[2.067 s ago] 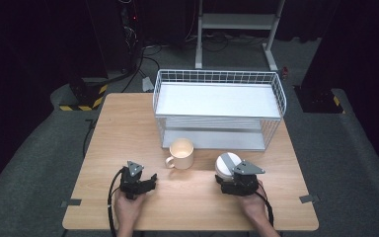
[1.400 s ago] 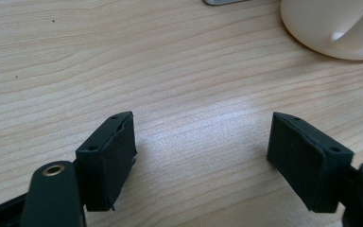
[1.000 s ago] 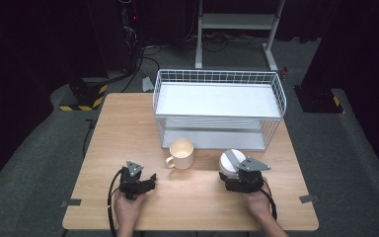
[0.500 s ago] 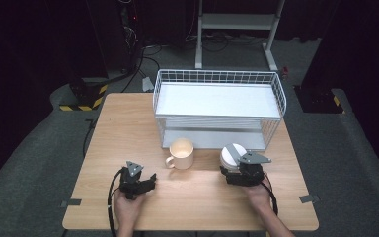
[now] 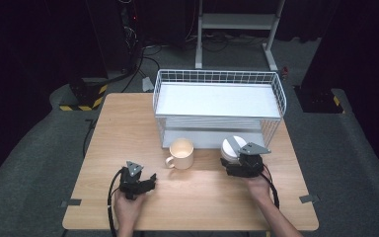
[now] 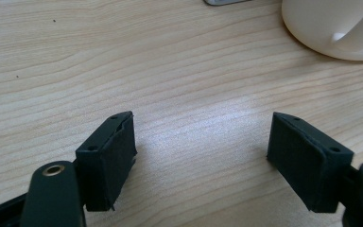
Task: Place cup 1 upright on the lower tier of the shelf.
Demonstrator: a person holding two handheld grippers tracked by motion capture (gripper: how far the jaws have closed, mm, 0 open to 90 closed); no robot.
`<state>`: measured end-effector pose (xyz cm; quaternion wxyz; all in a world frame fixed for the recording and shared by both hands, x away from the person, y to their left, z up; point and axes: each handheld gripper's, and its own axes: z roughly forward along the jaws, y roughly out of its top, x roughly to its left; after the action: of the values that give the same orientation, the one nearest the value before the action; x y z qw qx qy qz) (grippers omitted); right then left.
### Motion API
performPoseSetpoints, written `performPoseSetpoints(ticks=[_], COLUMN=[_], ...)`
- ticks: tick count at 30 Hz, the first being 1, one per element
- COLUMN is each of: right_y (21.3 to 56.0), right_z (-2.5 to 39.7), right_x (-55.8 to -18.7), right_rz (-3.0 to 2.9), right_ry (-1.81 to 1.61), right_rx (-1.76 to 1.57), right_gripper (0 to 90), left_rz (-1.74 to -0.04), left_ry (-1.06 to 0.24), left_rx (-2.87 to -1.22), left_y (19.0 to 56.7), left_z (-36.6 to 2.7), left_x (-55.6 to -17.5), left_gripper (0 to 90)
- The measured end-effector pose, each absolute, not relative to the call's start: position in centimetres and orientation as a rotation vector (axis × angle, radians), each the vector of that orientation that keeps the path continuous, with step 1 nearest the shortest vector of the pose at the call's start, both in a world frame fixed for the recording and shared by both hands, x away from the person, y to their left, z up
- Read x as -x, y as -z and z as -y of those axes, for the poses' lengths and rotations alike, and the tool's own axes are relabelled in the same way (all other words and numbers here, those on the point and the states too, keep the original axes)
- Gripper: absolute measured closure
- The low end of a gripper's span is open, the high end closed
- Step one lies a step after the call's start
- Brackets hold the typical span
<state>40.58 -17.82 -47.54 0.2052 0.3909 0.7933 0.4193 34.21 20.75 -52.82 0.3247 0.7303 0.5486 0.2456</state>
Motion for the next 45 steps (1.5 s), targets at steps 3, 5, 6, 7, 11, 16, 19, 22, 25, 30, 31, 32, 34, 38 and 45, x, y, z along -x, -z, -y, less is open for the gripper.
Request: performPoseSetpoints(ticks=[3,5,6,7,11,16,19,22,25,30,31,32,34,38,45], right_y=[47.4,47.3,47.2,47.2,47.1,47.5,47.6,47.6,47.5,47.8,47.9,48.1,48.3,48.5,48.8], right_z=[17.8,17.8,17.8,17.8,17.9,18.1,18.2,18.2,18.2,18.0,18.0,18.0,18.0,18.1,18.1], right_x=[-41.1,-41.5,-41.7,-41.8,-42.7,-43.7,-44.1,-44.5,-44.9,-45.5,-45.6,-45.7,-45.9,-46.1,-46.3], right_rz=[-2.201,-2.197,-2.190,-2.186,-2.165,-2.143,-2.131,-2.120,-2.116,-2.102,-2.104,-2.105,-2.096,-2.093,-2.094], right_ry=[-1.173,-1.177,-1.174,-1.174,-1.160,-1.148,-1.142,-1.134,-1.131,-1.107,-1.103,-1.092,-1.090,-1.093,-1.104], right_rx=[-1.109,-1.129,-1.136,-1.138,-1.168,-1.210,-1.207,-1.225,-1.225,-1.242,-1.247,-1.251,-1.259,-1.251,-1.215], right_gripper=[19.0,19.0,19.0,19.0,19.0,19.1,19.1,19.0,19.0,19.1,19.0,19.0,19.0,19.1,19.2], left_rz=[-1.439,-1.439,-1.439,-1.438,-1.439,-1.438,-1.438,-1.438,-1.438,-1.438,-1.438,-1.438,-1.438,-1.438,-1.439], left_ry=[-0.644,-0.645,-0.645,-0.645,-0.645,-0.645,-0.645,-0.645,-0.645,-0.644,-0.644,-0.644,-0.644,-0.645,-0.645], left_rx=[-1.915,-1.915,-1.915,-1.916,-1.916,-1.916,-1.915,-1.916,-1.915,-1.916,-1.916,-1.915,-1.916,-1.916,-1.915], left_y=[52.8,52.8,52.8,52.8,52.8,52.8,52.8,52.8,52.8,52.8,52.8,52.8,52.8,52.8,52.8], left_z=[-20.7,-20.7,-20.7,-20.7,-20.7,-20.7,-20.7,-20.7,-20.7,-20.7,-20.7,-20.7,-20.7,-20.7,-20.7], left_x=[-34.2,-34.2,-34.2,-34.2,-34.2,-34.2,-34.2,-34.2,-34.2,-34.2,-34.2,-34.2,-34.2,-34.2,-34.2], left_gripper=[24.2,24.2,24.2,24.2,24.2,24.2,24.2,24.2,24.2,24.2,24.2,24.1,24.1,24.1,24.2])
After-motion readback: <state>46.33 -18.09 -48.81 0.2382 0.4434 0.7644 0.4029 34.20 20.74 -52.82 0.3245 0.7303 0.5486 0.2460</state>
